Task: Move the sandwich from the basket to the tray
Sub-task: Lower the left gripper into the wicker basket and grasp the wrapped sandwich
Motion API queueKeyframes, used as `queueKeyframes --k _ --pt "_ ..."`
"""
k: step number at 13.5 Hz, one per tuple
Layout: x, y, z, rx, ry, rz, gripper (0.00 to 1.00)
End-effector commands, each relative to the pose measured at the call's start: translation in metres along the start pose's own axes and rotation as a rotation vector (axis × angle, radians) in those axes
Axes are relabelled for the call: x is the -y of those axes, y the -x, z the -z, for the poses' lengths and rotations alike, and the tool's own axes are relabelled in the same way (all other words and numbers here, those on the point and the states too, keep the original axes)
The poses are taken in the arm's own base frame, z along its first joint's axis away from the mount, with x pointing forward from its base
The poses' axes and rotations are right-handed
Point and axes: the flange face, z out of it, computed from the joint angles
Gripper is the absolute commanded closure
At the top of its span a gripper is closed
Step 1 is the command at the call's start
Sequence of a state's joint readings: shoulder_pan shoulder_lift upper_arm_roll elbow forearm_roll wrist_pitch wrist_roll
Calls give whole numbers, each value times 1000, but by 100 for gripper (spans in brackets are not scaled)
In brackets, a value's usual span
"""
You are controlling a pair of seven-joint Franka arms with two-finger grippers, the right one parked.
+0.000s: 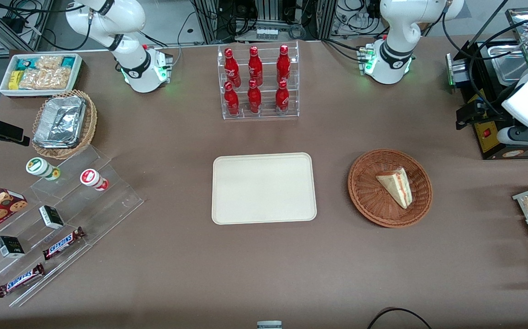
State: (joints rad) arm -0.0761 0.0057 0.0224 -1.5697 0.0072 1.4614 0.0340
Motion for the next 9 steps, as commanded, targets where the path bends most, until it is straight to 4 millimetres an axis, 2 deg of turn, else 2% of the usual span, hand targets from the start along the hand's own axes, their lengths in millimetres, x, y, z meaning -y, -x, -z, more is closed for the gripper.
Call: queueKeyframes --k 1,2,6,9 --pt "-3 -2 4 -28 -5 -4 0" --pt "-5 -3 4 -31 4 9 0" --pt "-19 -21 -28 -1 7 -8 0" --pt "-24 -30 -71 15 17 -13 0"
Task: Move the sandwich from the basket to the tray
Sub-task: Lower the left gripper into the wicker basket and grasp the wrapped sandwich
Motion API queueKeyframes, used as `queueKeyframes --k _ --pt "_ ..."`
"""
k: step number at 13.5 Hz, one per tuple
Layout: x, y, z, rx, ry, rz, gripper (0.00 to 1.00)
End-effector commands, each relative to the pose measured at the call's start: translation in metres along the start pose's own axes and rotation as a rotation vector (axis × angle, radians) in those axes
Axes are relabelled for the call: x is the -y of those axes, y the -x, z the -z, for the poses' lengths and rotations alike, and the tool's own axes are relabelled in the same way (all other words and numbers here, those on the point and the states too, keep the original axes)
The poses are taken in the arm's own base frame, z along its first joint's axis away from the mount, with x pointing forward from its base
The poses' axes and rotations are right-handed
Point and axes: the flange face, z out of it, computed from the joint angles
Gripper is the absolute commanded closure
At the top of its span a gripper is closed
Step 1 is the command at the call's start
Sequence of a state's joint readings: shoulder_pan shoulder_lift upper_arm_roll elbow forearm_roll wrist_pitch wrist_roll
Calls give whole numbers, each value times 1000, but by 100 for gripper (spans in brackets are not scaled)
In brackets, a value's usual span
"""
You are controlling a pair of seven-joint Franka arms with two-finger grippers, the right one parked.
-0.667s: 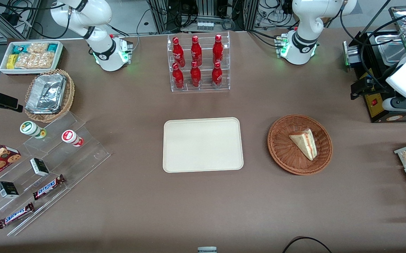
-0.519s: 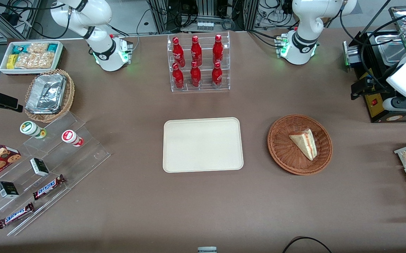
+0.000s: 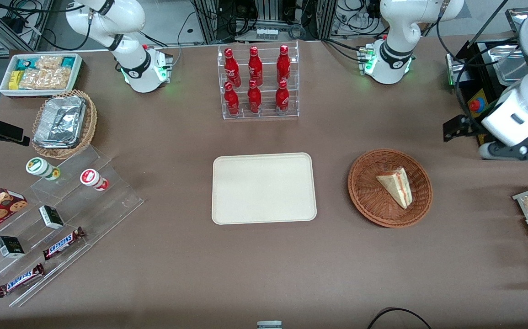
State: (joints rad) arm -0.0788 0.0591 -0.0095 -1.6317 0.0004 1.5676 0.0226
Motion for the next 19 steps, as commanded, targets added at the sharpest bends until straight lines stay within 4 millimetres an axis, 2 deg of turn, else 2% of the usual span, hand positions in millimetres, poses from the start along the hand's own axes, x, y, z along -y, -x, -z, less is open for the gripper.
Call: queueKeyframes --k 1,7,11,13,17,19 --pt "-6 -4 -40 -4 18 12 0" --pt "-9 -7 -157 -84 20 82 0" --pt "-25 2 -221 -169 25 137 0" --pt "-38 2 -232 -158 35 251 0" --pt "-38 1 -243 -133 60 566 0" --pt "-34 2 -245 -121 65 627 0"
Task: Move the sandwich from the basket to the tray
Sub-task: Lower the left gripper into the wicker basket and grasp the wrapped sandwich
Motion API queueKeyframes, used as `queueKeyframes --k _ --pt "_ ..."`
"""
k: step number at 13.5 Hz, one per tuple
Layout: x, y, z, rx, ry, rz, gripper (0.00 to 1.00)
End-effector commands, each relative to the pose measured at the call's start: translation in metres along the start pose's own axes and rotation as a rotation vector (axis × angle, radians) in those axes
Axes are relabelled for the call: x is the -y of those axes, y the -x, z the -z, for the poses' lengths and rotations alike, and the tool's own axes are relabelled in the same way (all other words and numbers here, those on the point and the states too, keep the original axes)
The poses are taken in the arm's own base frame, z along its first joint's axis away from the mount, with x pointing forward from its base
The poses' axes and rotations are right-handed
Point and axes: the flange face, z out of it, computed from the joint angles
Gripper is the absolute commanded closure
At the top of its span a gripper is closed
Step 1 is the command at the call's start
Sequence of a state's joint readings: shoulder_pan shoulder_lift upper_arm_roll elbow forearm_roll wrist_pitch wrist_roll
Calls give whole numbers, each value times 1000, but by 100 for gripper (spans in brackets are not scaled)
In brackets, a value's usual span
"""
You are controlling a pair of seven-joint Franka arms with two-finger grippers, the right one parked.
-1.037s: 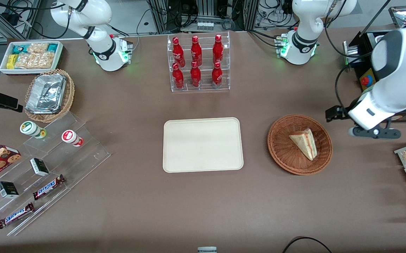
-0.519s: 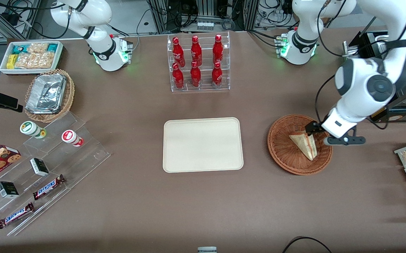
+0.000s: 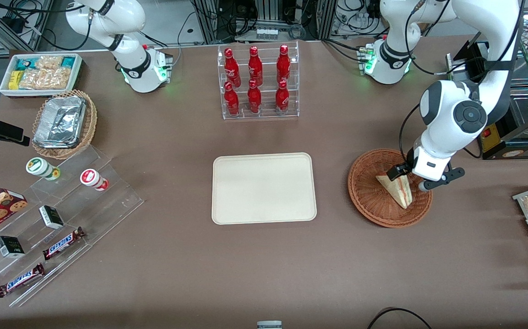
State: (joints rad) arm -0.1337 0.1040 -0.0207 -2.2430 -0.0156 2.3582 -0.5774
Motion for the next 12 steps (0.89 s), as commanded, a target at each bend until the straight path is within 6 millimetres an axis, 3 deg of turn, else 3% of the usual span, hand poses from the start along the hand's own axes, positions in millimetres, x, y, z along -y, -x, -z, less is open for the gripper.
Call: queueKeyframes --k 1,4,12 --pt "1 -1 -5 21 28 160 0" --pt "1 -2 -9 39 40 260 0" --pt "-2 -7 -59 33 23 246 0"
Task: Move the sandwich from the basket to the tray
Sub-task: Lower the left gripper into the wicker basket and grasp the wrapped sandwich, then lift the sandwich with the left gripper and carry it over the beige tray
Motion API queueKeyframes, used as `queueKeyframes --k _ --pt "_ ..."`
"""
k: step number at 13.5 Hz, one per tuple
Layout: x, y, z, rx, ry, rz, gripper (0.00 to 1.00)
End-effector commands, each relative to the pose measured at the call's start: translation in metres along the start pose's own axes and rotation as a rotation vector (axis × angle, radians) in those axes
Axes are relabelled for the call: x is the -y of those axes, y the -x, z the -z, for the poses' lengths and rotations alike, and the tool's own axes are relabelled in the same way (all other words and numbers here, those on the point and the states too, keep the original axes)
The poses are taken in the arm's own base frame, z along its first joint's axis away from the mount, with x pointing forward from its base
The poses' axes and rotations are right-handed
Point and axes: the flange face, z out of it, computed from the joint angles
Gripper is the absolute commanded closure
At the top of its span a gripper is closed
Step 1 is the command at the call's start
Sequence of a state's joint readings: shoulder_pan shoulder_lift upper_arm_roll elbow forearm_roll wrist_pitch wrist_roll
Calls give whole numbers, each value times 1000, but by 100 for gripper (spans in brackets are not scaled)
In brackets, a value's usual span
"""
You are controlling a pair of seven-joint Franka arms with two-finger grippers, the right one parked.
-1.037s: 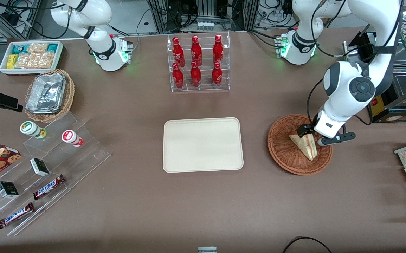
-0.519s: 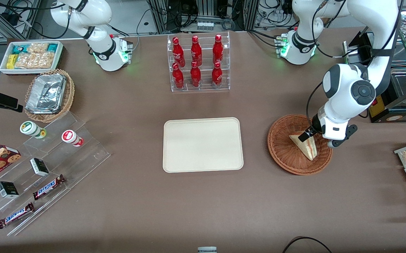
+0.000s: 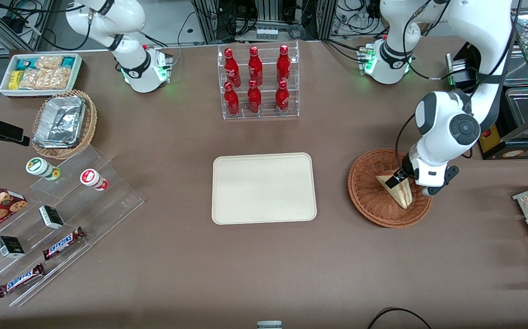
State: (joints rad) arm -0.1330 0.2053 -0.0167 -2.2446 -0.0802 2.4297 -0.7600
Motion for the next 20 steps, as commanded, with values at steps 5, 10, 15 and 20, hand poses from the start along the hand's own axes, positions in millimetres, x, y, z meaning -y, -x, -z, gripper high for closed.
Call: queueKeyframes --k 5,10,15,20 --pt "-2 -2 -23 -5 -2 7 59" --pt "2 1 -5 32 -63 -74 100" --pt "-41 -9 71 74 -88 -168 100" --pt "-101 37 73 65 -72 -398 100"
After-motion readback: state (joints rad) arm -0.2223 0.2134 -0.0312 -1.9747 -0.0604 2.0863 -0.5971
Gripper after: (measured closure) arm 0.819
